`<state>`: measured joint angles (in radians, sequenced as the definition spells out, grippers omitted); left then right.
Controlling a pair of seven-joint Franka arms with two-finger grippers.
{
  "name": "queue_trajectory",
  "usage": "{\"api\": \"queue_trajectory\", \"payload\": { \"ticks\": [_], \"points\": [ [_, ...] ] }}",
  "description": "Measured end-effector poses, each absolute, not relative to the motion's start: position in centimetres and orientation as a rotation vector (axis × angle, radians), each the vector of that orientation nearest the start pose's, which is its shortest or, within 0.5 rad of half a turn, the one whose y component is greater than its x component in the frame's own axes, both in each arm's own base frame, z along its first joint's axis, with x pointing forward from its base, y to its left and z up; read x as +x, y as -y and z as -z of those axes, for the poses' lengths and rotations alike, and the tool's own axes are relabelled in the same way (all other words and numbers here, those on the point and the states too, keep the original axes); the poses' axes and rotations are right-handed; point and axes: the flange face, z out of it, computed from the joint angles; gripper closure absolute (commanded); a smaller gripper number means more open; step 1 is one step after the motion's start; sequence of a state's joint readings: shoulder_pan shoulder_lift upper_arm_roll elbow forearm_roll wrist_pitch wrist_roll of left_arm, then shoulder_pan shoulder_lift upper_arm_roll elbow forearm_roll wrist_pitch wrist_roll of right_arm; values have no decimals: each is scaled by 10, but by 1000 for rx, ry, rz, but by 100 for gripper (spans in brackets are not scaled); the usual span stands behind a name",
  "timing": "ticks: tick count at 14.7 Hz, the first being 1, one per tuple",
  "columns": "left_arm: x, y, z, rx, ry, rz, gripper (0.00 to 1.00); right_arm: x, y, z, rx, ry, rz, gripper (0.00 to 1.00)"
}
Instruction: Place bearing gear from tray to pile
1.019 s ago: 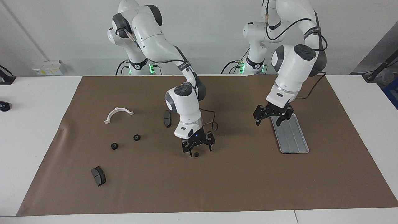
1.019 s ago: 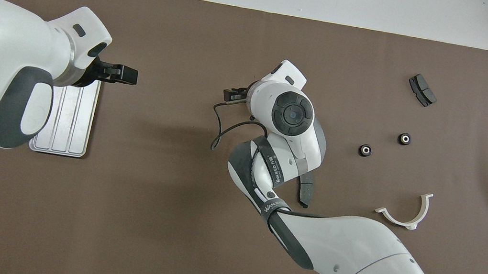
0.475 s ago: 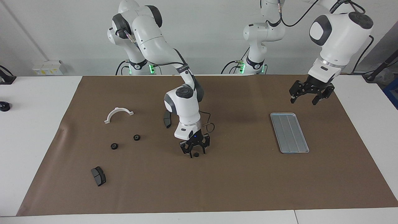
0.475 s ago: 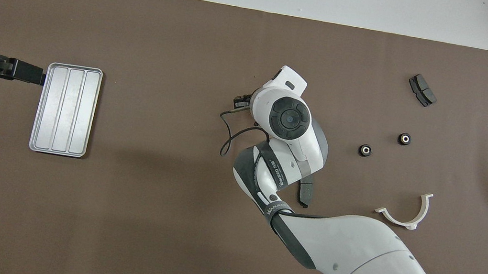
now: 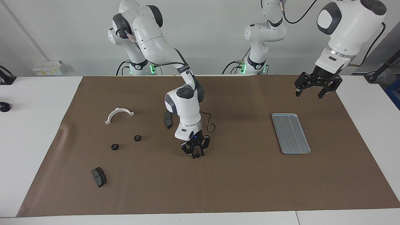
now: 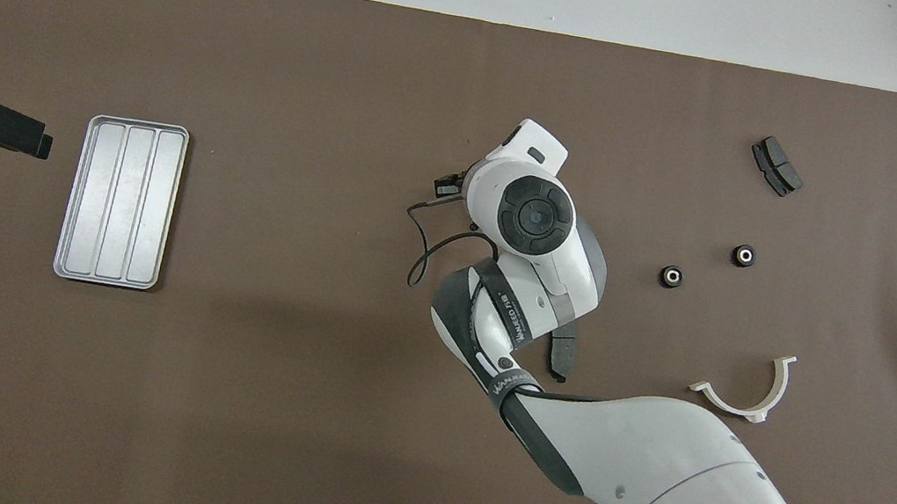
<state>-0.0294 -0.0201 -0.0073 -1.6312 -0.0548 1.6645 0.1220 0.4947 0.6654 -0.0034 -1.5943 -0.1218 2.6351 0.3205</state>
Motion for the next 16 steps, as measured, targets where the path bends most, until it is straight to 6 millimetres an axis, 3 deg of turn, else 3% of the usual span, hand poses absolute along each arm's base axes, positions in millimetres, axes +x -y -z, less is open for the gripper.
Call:
{"api": "queue_trajectory", "payload": {
  "ticks": [4, 7, 9, 12, 14, 16],
  "points": [
    [547, 26, -616, -3186, -252, -19, 0, 643, -346, -284, -2992, 399, 567, 100],
    [541, 27, -610, -3186, -256, -98, 0, 655, -329, -303, -3027, 355, 540, 100],
    [540, 26, -609, -3186, -255, -102, 0, 671, -290, -335, -3070, 272, 511, 100],
    [542, 24, -611, -3165, -251, -78, 0, 689, -200, -386, -3135, 246, 462, 100],
    [542, 24, -611, -3160, -254, -78, 0, 695, -143, -392, -3164, 211, 437, 100],
    [542, 24, -611, -3158, -254, -79, 0, 697, -97, -374, -3190, 185, 382, 100]
  ]
}}
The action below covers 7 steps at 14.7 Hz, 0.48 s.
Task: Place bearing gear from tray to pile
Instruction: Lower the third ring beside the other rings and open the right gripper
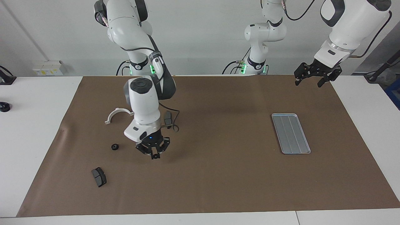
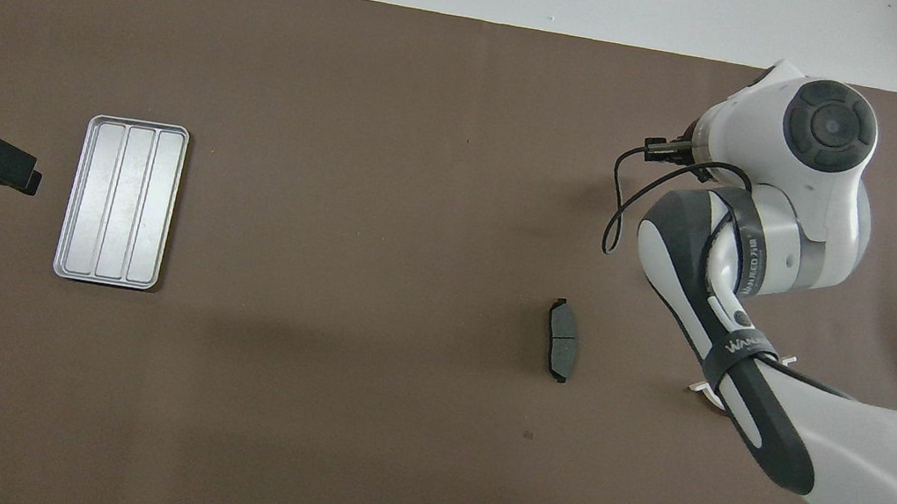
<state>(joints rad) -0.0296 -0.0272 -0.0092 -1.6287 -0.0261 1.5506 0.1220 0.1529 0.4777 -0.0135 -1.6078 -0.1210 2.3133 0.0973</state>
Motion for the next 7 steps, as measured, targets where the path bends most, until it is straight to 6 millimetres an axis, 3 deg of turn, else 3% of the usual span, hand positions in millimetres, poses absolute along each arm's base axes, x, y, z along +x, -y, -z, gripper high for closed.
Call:
{"api": "queue_trajectory", "payload": {
  "ticks": [3, 7],
  "points": [
    [542, 24, -611, -3157, -254, -79, 0, 690, -55, -338, -3202, 164, 343, 100],
    [541, 23, -612, -3157, -251, -78, 0, 684, -53, -307, -3160, 103, 321, 100]
  ]
}}
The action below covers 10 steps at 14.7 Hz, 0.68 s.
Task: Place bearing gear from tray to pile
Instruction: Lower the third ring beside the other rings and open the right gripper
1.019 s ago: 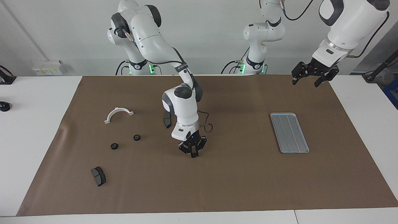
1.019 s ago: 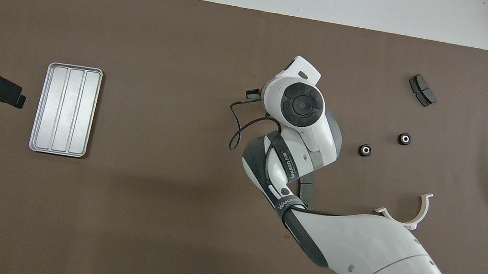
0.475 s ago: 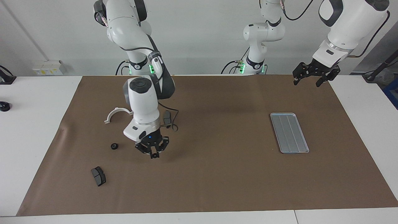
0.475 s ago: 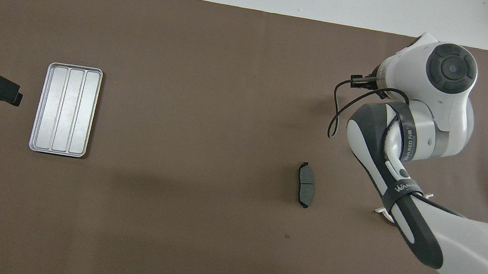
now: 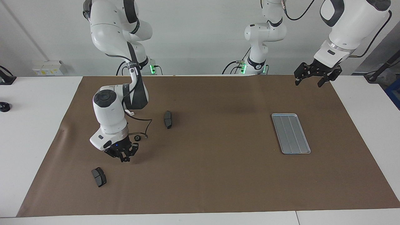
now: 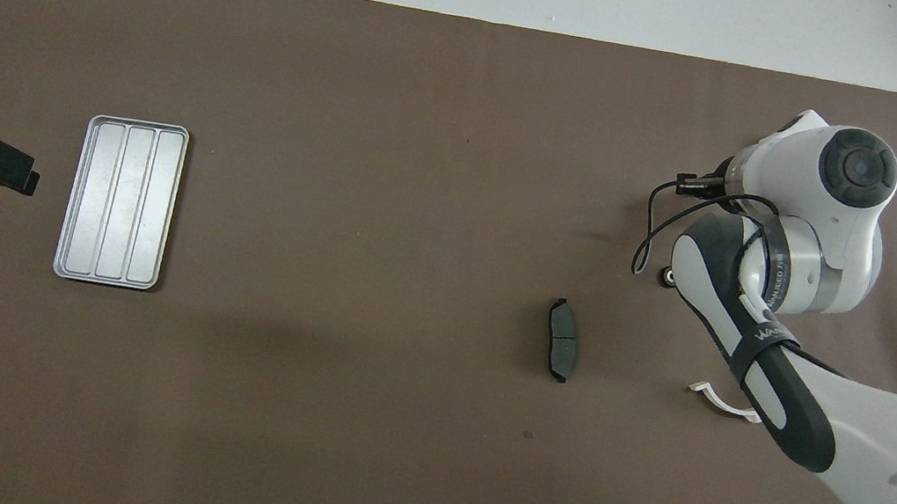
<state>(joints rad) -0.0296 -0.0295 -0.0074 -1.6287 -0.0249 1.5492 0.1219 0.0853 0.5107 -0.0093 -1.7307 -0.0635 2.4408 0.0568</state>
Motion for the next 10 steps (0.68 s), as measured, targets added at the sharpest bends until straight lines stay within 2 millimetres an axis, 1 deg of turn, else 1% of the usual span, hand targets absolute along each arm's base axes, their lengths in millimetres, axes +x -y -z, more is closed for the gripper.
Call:
{"api": "queue_trajectory", "payload": {
  "ticks": [1, 2, 3, 4, 7, 8, 9, 10],
  "points": [
    [541, 23, -612, -3157, -251, -78, 0, 682, -54, -302, -3157, 101, 309, 100],
    [541, 23, -612, -3157, -251, -78, 0, 680, -54, -297, -3158, 102, 293, 95],
    [541, 23, -612, -3157, -251, -77, 0, 677, -54, -293, -3159, 103, 279, 62],
    [541, 23, -612, -3157, -251, -77, 0, 676, -54, -292, -3158, 103, 285, 1],
    [541, 23, -612, -3157, -251, -77, 0, 677, -54, -294, -3156, 100, 294, 0],
    [541, 23, -612, -3157, -250, -77, 0, 678, -54, -299, -3154, 97, 310, 0],
    [541, 23, -612, -3157, -250, -77, 0, 680, -54, -310, -3149, 86, 337, 0],
    [541, 23, -612, -3157, -250, -77, 0, 681, -52, -325, -3147, 62, 356, 0]
  ]
}}
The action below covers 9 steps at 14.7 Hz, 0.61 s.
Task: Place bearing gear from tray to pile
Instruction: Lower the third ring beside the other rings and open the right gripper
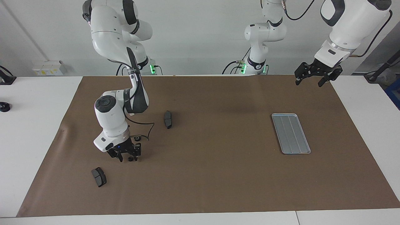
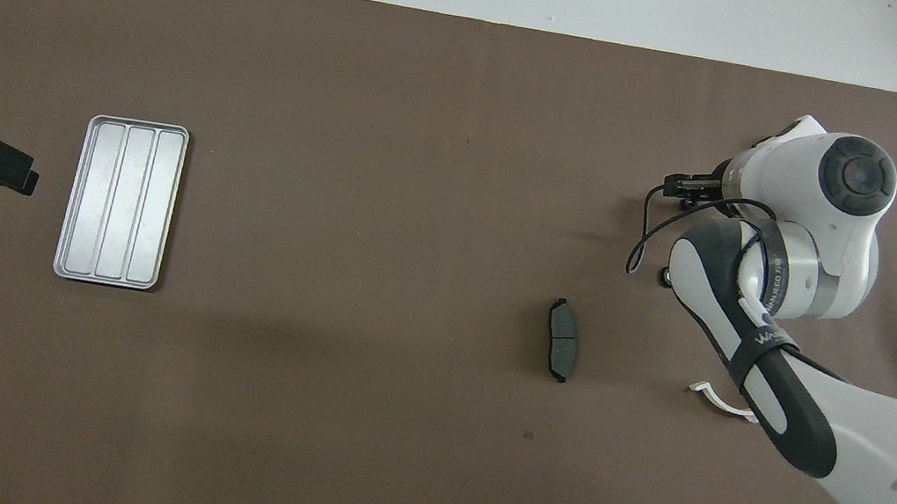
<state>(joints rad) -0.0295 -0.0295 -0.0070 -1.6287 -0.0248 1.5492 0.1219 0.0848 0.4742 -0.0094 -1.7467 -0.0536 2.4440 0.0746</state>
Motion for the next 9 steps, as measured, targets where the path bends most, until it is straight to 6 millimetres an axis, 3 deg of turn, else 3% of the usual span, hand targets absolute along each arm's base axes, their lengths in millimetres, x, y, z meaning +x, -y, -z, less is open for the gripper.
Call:
{"api": "queue_trajectory", "payload": {
  "ticks": [5, 9],
  "points": [
    [541, 23, -612, -3157, -250, -77, 0, 657, -15, -424, -3165, -96, 277, 0],
    [541, 23, -612, -3157, -250, -77, 0, 633, 3, -478, -3169, -149, 234, 0]
  ]
}}
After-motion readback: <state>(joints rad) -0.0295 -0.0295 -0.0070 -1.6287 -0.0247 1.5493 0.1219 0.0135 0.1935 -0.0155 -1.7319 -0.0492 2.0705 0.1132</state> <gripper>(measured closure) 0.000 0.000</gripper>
